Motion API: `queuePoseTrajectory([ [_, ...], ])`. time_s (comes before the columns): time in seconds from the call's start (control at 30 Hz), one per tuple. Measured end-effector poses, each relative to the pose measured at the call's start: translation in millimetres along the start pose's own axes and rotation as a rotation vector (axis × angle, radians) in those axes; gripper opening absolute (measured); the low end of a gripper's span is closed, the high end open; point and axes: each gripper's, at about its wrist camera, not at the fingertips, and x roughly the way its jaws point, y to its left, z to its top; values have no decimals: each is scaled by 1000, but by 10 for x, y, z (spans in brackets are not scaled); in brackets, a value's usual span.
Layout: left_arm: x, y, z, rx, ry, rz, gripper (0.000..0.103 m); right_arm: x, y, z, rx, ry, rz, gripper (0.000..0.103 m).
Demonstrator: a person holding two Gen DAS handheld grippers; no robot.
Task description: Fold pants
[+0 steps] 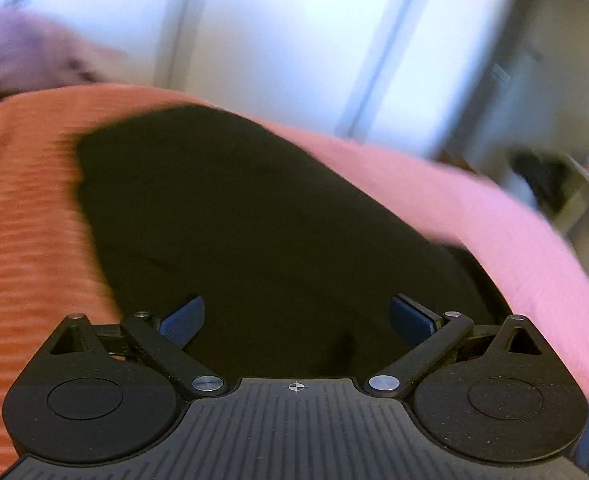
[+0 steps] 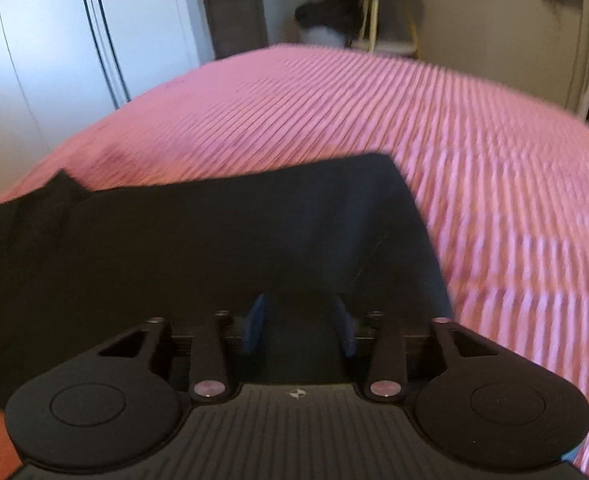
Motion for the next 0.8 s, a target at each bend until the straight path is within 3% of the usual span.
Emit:
queuePoseTrajectory([
  [0.07,-61,363,141,-89,-45,43,102,-50,89,-50,-23,27,76,76],
  [0.17,-29,861,198,-169,-97,70,102,-76,226,-121,-82,19,118,82],
  [0.3,208,1449,136,-473,-23,-52,101,28,196,-108,-49,12,142,90],
  [0.37,278,1529,150,-548,-31,-124,101,61,149,-99,-29,-4,154,90],
  [0.53,502,1458,234,-460,-35,-95,99,94,92,-109,-13,-26,178,91],
  [0.6,540,1426,254,-441,-43,-111,81,117,80,-110,-7,-40,187,93],
  [0.73,671,1397,304,-437,-52,-116,64,145,122,-102,-25,-62,186,94],
  [0.8,621,1394,311,-412,-93,-133,43,154,139,-109,-36,-70,187,96],
])
